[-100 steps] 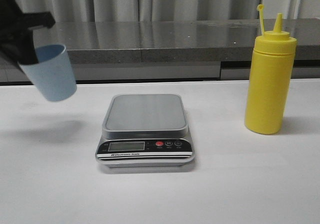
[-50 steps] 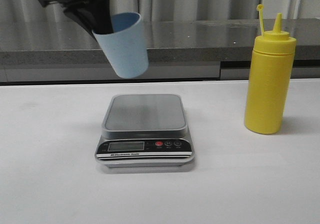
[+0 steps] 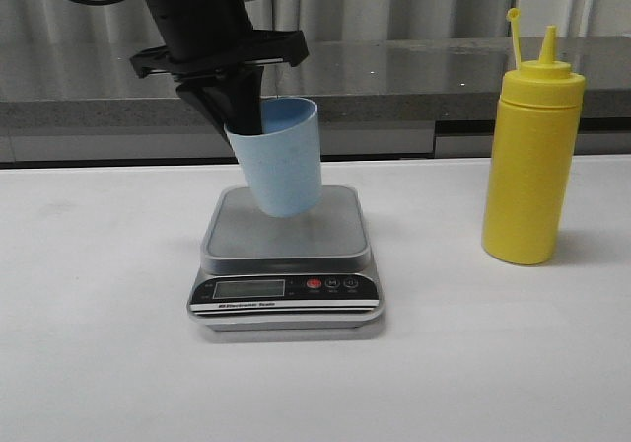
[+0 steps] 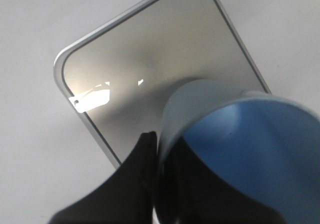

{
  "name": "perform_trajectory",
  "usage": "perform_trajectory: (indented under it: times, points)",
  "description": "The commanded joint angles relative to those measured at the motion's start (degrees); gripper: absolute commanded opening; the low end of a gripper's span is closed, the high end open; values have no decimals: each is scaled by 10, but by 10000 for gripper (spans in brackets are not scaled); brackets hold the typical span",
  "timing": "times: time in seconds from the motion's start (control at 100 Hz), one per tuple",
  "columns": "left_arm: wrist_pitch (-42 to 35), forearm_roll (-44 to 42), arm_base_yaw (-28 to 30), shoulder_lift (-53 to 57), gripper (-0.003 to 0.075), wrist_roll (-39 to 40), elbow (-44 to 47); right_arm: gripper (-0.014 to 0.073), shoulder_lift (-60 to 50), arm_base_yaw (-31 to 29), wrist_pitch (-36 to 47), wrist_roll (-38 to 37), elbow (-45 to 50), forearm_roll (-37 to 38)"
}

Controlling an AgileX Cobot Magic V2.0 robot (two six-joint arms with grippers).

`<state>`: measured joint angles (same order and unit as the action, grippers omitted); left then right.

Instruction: Pour seasoning into cup on scale with both arms

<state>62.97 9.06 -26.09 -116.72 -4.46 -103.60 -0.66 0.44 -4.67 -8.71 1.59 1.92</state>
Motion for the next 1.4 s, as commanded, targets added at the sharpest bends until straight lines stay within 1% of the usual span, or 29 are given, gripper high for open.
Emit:
perform_trajectory:
  times: [0.0, 0.06, 0.07, 0.08, 0.11, 0.13, 0.14, 0.15, 0.18, 0.23, 0.28, 0.32, 0.48, 0.55, 0.62, 0.69, 0.74, 0.78, 0.8, 0.87, 1.01, 1.17, 1.39]
  points:
    - [-8, 9, -2, 32, 10, 6, -18, -61, -10, -3, 47, 6, -10, 2]
    - [-8, 9, -2, 32, 71, 6, -18, -61, -10, -3, 47, 6, -10, 2]
    - [-10, 9, -1, 32, 102, 6, -18, -61, -10, -3, 47, 6, -10, 2]
    - [-10, 9, -1, 32, 102, 6, -18, -61, -10, -3, 47, 6, -10, 2]
    - [-11, 9, -1, 32, 157, 6, -18, -61, -10, -3, 47, 6, -10, 2]
    - [-12, 9, -1, 32, 181, 6, -18, -61, -10, -3, 47, 6, -10, 2]
    - [-12, 9, -1, 32, 217, 6, -18, -61, -10, -3, 47, 6, -10, 2]
    - [-12, 9, -1, 32, 217, 6, -18, -61, -10, -3, 47, 6, -10, 2]
    - [-15, 9, -1, 32, 276, 6, -18, -61, -10, -3, 47, 6, -10, 2]
    - [-21, 9, -1, 32, 350, 6, -18, -61, -10, -3, 47, 6, -10, 2]
    - [-25, 9, -1, 32, 402, 6, -18, -61, -10, -3, 47, 6, -10, 2]
    - [-25, 9, -1, 32, 424, 10, -20, -61, -10, -3, 47, 6, -10, 2]
    - [-23, 11, -1, 43, 423, 20, -28, -61, -10, -3, 47, 6, -10, 2]
    - [-28, 15, -1, 54, 412, 25, -28, -61, -10, -3, 47, 6, -10, 2]
    - [-38, 16, -1, 70, 357, 33, -27, -61, -10, -3, 47, 6, -10, 2]
    - [-40, 16, -1, 85, 260, 33, -25, -61, -10, -3, 47, 6, -10, 2]
    - [-45, 16, -1, 97, 169, 33, -23, -61, -10, -3, 47, 6, -10, 2]
    - [-52, 16, -1, 109, 113, 33, -17, -61, -10, -3, 47, 6, -10, 2]
    - [-59, 16, -1, 115, 69, 33, -14, -61, -10, -3, 47, 6, -10, 2]
    - [-73, 16, -1, 137, -23, 33, 1, -61, -10, -3, 47, 6, -10, 2]
    - [-111, 16, -1, 193, -20, 33, 62, -61, -10, -3, 47, 6, -10, 2]
    - [-204, 16, -1, 291, -20, 33, 186, -61, -10, -3, 47, 6, -10, 2]
    - [-312, 15, -1, 446, -20, 36, 364, -61, -10, -3, 47, 6, -10, 2]
